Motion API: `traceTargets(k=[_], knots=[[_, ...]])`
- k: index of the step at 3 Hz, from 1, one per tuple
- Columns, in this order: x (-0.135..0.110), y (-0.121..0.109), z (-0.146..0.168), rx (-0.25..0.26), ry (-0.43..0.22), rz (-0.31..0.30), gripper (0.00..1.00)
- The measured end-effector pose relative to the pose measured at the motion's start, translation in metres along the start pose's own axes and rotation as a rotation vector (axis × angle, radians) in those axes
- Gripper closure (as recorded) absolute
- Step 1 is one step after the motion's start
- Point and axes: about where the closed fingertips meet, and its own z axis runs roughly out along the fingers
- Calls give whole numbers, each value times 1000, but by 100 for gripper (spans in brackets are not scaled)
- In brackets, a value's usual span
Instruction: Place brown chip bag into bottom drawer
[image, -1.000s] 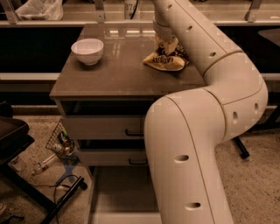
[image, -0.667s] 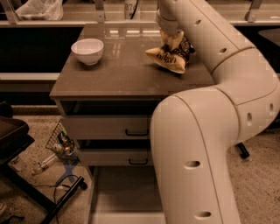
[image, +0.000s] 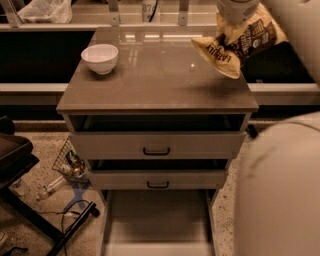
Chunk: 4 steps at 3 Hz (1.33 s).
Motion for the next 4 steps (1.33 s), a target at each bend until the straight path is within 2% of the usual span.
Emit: traceTargets(k=[1,2,3,4], knots=[[18,73,-79,96,-6,187,100],[10,135,-134,164,-19,327,100],[-14,197,-159,177,-34,363,100],[-26,226,-145,127,-44,370,100]])
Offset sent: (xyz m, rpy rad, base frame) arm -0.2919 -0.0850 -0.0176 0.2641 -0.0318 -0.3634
